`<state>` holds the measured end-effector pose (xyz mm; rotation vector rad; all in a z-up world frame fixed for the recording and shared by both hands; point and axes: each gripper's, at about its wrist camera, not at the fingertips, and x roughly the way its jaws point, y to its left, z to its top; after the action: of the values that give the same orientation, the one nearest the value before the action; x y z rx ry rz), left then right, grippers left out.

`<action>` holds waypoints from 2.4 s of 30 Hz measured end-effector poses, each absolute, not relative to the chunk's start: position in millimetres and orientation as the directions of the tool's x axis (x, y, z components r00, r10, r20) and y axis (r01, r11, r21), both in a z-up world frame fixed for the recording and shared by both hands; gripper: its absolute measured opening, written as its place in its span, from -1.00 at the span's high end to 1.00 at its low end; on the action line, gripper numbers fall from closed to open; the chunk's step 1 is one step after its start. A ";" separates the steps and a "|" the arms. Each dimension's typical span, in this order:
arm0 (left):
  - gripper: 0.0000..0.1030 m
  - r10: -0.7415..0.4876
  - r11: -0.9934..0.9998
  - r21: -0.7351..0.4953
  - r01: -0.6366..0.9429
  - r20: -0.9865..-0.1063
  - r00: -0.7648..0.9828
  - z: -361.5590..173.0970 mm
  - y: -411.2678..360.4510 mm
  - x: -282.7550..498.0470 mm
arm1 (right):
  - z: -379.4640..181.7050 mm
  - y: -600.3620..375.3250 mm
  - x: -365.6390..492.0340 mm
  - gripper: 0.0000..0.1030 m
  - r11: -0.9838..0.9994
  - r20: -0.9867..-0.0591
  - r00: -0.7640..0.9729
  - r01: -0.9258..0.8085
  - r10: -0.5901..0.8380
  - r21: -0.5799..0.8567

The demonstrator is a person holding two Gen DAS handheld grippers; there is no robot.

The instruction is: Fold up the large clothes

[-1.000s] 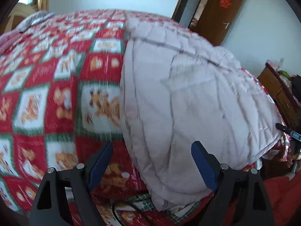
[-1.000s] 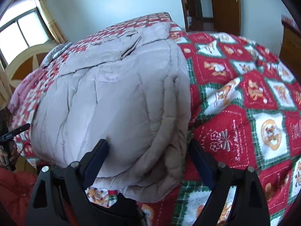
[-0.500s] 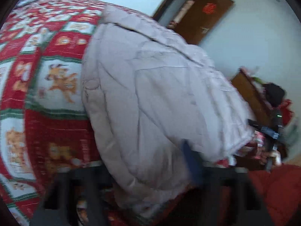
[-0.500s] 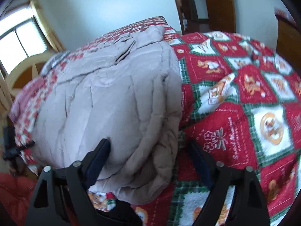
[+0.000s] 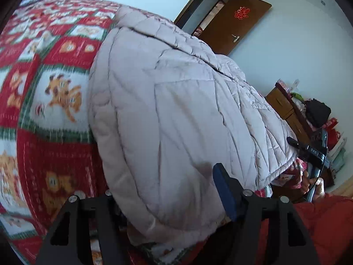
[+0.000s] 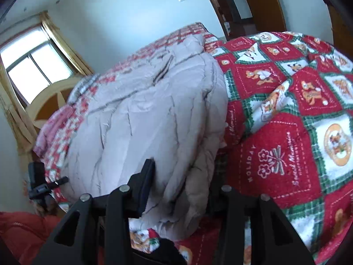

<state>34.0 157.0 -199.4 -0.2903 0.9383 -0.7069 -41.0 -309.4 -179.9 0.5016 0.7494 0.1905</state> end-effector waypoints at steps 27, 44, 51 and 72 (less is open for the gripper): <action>0.69 -0.794 0.525 -0.659 0.539 -0.150 0.590 5.9 208.0 71.8 | -0.7 -336.2 -30.5 0.70 0.604 -0.099 0.832 -0.309 0.546 0.735; 0.60 -0.358 0.848 -0.501 -0.171 -0.780 0.513 -137.1 133.9 364.5 | -112.9 -354.9 287.3 0.57 0.697 -0.457 0.846 0.154 0.273 0.701; 0.56 -0.467 0.765 -0.614 -0.195 -0.737 0.488 -178.1 150.5 371.7 | -157.9 -350.1 304.9 0.56 0.753 -0.578 0.793 0.258 0.192 0.605; -0.88 -0.232 0.971 -0.210 0.116 -0.697 0.678 -61.5 37.7 324.4 | -52.0 -205.9 288.3 0.30 0.970 -0.573 0.795 -0.078 0.200 0.231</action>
<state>324.4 37.7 -61.5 -0.1529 0.8026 -0.1960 288.3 -205.9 -52.0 0.1999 0.6353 0.1507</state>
